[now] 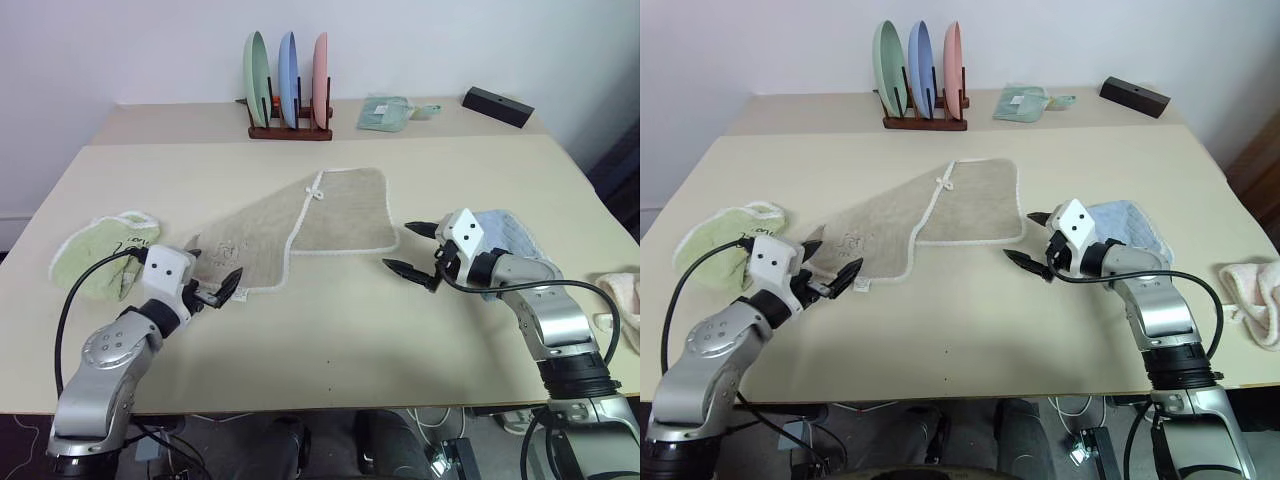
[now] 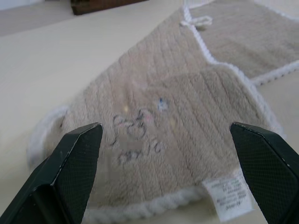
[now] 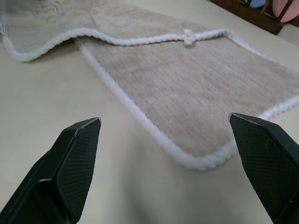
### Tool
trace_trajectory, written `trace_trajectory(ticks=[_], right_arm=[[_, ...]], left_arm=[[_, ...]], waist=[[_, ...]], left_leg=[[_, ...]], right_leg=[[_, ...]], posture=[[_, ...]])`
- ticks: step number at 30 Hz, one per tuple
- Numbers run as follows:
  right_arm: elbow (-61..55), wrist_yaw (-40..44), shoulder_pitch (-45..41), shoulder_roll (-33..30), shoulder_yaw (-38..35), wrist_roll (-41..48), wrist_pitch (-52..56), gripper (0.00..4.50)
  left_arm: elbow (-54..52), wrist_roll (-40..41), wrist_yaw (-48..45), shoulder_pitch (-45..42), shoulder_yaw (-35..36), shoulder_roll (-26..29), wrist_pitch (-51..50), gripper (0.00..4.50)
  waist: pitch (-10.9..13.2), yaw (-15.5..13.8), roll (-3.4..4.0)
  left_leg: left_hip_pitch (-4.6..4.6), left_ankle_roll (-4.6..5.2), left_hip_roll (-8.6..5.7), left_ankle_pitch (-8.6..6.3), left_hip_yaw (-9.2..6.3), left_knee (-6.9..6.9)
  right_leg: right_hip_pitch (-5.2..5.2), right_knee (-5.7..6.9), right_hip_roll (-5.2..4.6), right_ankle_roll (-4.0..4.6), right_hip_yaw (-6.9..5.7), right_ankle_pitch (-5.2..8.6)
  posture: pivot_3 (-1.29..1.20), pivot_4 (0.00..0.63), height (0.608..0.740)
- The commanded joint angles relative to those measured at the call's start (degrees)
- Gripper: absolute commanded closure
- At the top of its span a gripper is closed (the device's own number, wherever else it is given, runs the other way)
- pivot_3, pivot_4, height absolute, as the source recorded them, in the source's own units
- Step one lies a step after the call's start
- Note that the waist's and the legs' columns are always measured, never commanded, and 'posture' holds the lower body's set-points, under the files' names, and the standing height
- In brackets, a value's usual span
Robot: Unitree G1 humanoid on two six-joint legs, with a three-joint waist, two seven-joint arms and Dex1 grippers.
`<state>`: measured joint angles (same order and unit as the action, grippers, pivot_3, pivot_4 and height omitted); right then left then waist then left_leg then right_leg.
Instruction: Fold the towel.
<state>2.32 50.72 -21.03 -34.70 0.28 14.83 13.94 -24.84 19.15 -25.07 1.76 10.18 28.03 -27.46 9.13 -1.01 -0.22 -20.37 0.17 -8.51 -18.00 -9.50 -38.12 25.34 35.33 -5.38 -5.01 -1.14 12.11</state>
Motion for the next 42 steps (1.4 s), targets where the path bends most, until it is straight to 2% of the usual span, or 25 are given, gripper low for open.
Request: trace_trajectory(ticks=[1, 5, 8, 11, 16, 19, 25, 28, 32, 35, 39, 42], right_arm=[[-3.9, 0.1, 0.9, 0.5, -0.7, 2.4, 2.6, 0.0], [-6.7, -0.4, 1.7, 0.9, -0.4, 3.0, 4.7, 0.0], [-7.6, -2.3, 3.0, 0.9, -1.1, 1.9, 3.7, 0.0], [-9.6, -3.1, 3.5, 1.5, -0.1, 2.1, 4.6, 0.0], [-11.0, -4.2, 3.2, 2.7, 1.3, 2.0, 5.4, 0.0], [-11.0, -4.4, 2.6, 3.1, 1.8, 2.0, 5.6, 0.0], [-10.1, -4.6, 1.2, 3.6, 2.7, 1.7, 5.2, 0.0], [-10.2, -4.7, 1.4, 3.9, 3.0, 1.5, 5.0, 0.0], [-10.8, -5.0, 1.9, 4.0, 3.1, 1.5, 4.9, 0.0], [-11.3, -5.0, 2.4, 3.8, 3.0, 1.6, 4.9, 0.0], [-11.4, -5.1, 2.5, 3.7, 2.9, 1.6, 4.9, 0.0], [-11.4, -5.2, 2.6, 3.6, 2.9, 1.5, 4.7, 0.0]], left_arm=[[-0.2, -0.8, -0.4, -1.8, -1.6, 0.2, 0.1, 0.06], [-0.2, -0.7, -1.0, -2.8, -2.7, 0.0, 0.1, 0.06], [-0.3, -3.3, -2.7, -7.2, -11.9, 0.0, -3.4, 0.06], [1.4, -7.8, -0.1, -9.9, -15.6, 0.7, -6.6, 0.06], [2.1, -8.4, 0.0, -12.5, -18.4, -0.1, -12.0, 0.06], [3.2, -10.1, -0.8, -13.3, -20.4, 1.5, -14.0, 0.06], [3.2, -7.6, -1.0, -14.3, -18.7, 0.8, -20.5, 0.06], [3.8, -7.7, -0.3, -14.7, -17.9, 0.5, -21.7, 0.92], [4.3, -7.9, -0.2, -14.8, -17.3, 0.9, -21.8, 2.77], [4.9, -8.2, -0.2, -14.6, -16.4, 1.5, -21.2, 4.35], [5.6, -8.6, -0.3, -14.7, -15.8, 2.4, -19.9, 4.43], [5.4, -9.8, -1.9, -14.9, -16.5, 4.1, -14.1, 4.43]], waist=[[0.0, 0.1, 0.0], [0.0, 0.1, 0.0], [0.0, -0.1, 0.0], [0.0, -0.2, 0.0], [0.0, 0.2, 0.0], [0.0, 0.2, 0.0], [0.0, 0.2, 0.01], [0.0, 0.2, 0.01], [0.0, 0.3, 0.01], [0.0, 0.2, 0.01], [0.0, 0.2, 0.01], [0.0, 0.3, 0.01]], left_leg=[[0.0, 0.0, 0.0, 0.0, 0.0, 0.0], [0.0, 0.0, 0.0, 0.0, 0.0, 0.0], [0.01, 0.0, 0.01, 0.0, 0.0, 0.0], [0.01, 0.02, -0.02, -0.01, 0.02, -0.01], [0.03, 0.0, 0.05, -0.01, 0.05, 0.02], [0.02, 0.0, 0.04, -0.01, 0.07, 0.02], [0.05, 0.0, 0.05, -0.01, 0.07, 0.02], [0.06, 0.0, 0.05, -0.01, 0.07, 0.02], [0.09, -0.02, 0.06, 0.0, 0.09, 0.02], [0.09, -0.02, 0.06, 0.0, 0.09, 0.02], [0.09, -0.02, 0.06, 0.0, 0.11, 0.02], [0.09, -0.02, 0.07, 0.0, 0.11, 0.02]], right_leg=[[0.0, 0.0, 0.0, 0.0, 0.0, 0.0], [0.0, 0.0, 0.0, 0.0, 0.01, 0.0], [0.01, 0.01, 0.02, 0.0, 0.01, 0.0], [-0.02, -0.01, -0.01, -0.03, 0.03, -0.02], [0.05, 0.03, 0.12, -0.02, 0.15, -0.02], [0.04, 0.01, 0.12, -0.02, 0.18, -0.02], [0.03, 0.02, 0.14, -0.02, 0.21, -0.02], [0.03, 0.02, 0.14, -0.02, 0.21, -0.02], [0.03, 0.07, 0.16, -0.02, 0.25, -0.02], [0.03, 0.08, 0.17, -0.02, 0.26, -0.02], [0.04, 0.07, 0.17, -0.02, 0.28, -0.02], [0.04, 0.08, 0.18, -0.02, 0.28, -0.02]], posture=[[0.0, 0.15, 0.74], [0.0, 0.15, 0.74], [0.0, 0.15, 0.74], [0.0, 0.15, 0.74], [0.0, 0.15, 0.74], [0.0, 0.15, 0.74], [0.0, 0.15, 0.74], [0.0, 0.15, 0.74], [0.0, 0.15, 0.74], [0.0, 0.15, 0.74], [0.0, 0.15, 0.74], [0.0, 0.15, 0.74]])
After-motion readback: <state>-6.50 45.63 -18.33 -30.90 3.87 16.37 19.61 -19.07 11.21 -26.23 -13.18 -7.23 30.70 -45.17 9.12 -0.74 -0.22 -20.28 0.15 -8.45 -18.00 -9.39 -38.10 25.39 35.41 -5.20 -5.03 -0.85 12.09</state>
